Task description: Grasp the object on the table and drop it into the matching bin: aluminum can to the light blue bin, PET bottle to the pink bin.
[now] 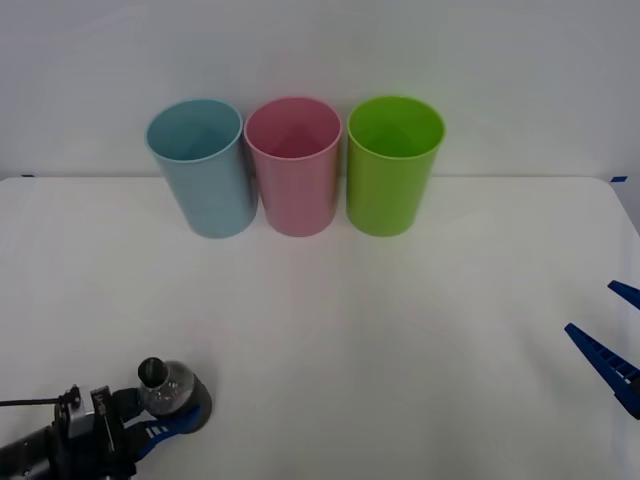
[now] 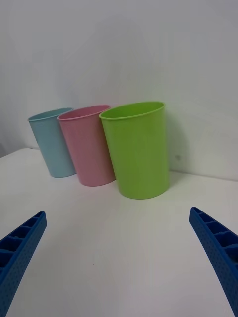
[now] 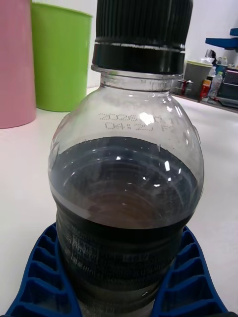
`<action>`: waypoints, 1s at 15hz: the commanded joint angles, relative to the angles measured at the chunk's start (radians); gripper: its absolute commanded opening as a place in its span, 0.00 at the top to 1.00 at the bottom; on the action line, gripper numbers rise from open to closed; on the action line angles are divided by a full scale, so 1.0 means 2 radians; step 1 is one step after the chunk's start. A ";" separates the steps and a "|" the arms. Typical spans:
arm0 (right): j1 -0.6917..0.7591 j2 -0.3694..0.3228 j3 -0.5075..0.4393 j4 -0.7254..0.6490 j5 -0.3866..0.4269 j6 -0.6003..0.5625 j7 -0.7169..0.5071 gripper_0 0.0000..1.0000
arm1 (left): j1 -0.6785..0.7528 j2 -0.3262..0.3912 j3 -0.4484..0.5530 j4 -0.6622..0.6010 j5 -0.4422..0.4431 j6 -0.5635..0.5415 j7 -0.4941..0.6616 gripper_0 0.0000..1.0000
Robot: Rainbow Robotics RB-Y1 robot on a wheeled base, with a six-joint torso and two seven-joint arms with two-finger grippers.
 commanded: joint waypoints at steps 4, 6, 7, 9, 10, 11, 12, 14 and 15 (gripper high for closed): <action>0.000 0.000 0.000 0.000 0.000 0.000 0.000 0.00 | 0.017 0.027 0.035 -0.017 0.048 -0.001 0.032 1.00; 0.000 0.000 0.000 0.000 0.000 0.000 0.000 0.00 | 0.036 0.027 0.073 -0.058 0.049 -0.001 0.076 1.00; 0.000 0.000 0.000 0.000 0.000 0.000 0.000 0.00 | 0.046 0.027 0.089 -0.074 0.050 -0.001 0.093 1.00; 0.000 0.000 0.000 0.000 0.000 0.000 0.000 0.00 | 0.062 0.027 0.119 -0.113 0.050 0.000 0.132 1.00; 0.000 0.000 0.000 0.000 0.000 0.000 0.000 0.00 | 0.069 0.027 0.132 -0.144 0.050 0.010 0.159 1.00; 0.000 0.000 0.000 0.000 0.000 0.000 0.000 0.00 | 0.074 0.027 0.136 -0.167 0.051 0.023 0.175 1.00; 0.000 0.000 0.000 0.000 0.000 0.000 0.000 0.00 | 0.075 0.027 0.136 -0.198 0.051 0.041 0.195 1.00; 0.000 0.000 0.000 0.000 0.000 0.000 0.000 0.00 | 0.076 0.021 0.135 -0.247 0.050 0.065 0.231 1.00; 0.000 0.000 0.000 0.000 0.000 0.000 0.000 0.00 | 0.076 0.014 0.135 -0.278 0.050 0.086 0.253 1.00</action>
